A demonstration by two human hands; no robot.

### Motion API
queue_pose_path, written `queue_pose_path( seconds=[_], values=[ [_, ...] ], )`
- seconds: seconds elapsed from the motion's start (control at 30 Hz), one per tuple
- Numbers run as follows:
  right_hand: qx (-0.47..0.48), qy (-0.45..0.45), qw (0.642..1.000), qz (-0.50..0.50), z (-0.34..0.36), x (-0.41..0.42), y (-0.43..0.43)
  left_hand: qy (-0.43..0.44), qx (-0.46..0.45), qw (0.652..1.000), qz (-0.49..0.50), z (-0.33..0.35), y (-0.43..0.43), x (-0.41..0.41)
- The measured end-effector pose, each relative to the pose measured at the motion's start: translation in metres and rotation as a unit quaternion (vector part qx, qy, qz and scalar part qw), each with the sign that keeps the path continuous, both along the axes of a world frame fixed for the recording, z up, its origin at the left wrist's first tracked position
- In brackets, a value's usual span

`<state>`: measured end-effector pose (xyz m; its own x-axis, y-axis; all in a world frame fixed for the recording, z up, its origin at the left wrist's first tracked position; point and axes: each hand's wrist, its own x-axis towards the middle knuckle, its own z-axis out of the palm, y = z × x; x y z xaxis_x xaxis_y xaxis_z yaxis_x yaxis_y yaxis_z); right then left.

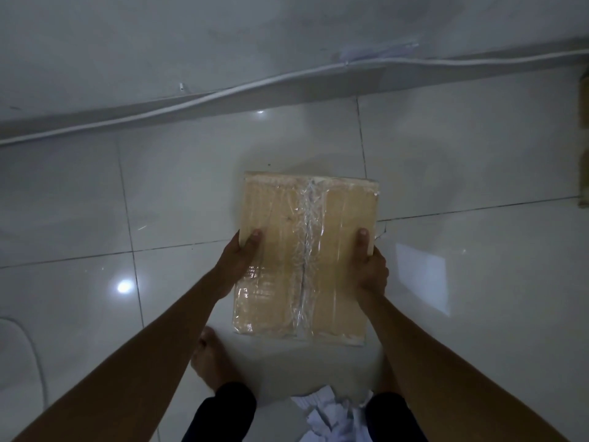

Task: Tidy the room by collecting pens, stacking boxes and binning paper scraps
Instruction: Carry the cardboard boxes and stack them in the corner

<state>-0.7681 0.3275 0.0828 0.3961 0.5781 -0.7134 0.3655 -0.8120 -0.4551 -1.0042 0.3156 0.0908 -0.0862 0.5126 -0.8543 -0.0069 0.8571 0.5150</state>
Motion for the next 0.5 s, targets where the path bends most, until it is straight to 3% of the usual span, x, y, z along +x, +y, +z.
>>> queue_pose_path(
  seconds=[0.23,0.5],
  values=[
    [-0.029,0.058,0.998,-0.021,0.008,0.003,0.005,0.020,-0.008,1.000,0.009,0.003,0.001,0.002],
    [-0.074,0.058,0.996,-0.007,0.012,0.018,0.004,0.004,-0.047,0.999,0.015,0.013,-0.007,0.011]
  ],
)
